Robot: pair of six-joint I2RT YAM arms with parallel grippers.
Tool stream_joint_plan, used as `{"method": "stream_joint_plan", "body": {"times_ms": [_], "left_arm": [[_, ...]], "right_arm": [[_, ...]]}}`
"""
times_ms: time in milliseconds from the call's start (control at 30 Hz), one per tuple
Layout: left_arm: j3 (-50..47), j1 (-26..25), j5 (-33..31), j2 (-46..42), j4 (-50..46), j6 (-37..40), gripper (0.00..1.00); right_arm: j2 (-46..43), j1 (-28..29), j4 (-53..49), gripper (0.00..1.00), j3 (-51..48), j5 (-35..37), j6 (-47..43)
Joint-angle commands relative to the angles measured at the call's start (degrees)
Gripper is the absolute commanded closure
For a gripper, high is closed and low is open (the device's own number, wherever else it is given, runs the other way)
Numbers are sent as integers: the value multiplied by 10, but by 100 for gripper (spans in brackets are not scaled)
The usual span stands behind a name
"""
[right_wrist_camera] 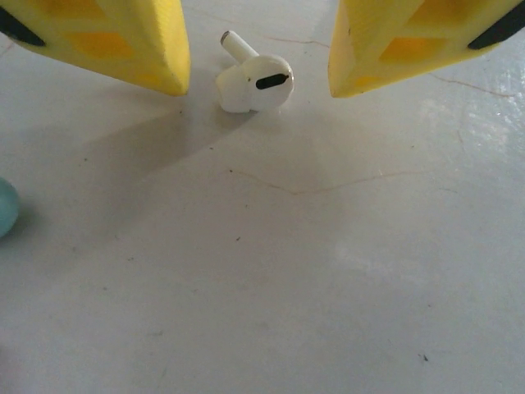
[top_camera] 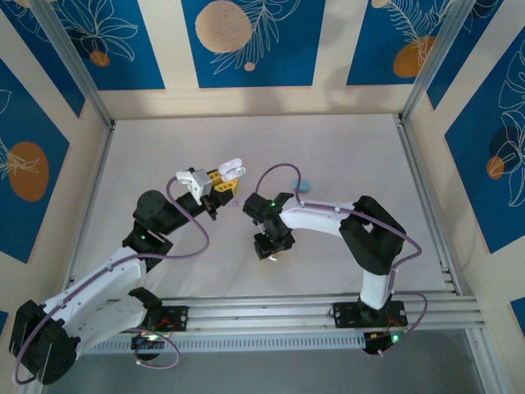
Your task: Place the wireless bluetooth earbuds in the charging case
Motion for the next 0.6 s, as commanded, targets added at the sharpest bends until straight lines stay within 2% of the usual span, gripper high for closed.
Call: {"method": "stream_joint_plan", "body": {"times_ms": [0, 300, 567], "left_arm": [[11, -6, -8, -9, 10, 2, 82], [8, -6, -11, -9, 9, 5, 82], [6, -6, -13, -9, 9, 6, 82]], "right_arm": [[13, 0, -18, 53, 18, 2, -22], [34, 3, -29, 61, 31, -3, -37], [44, 9, -33, 63, 31, 3, -31]]}}
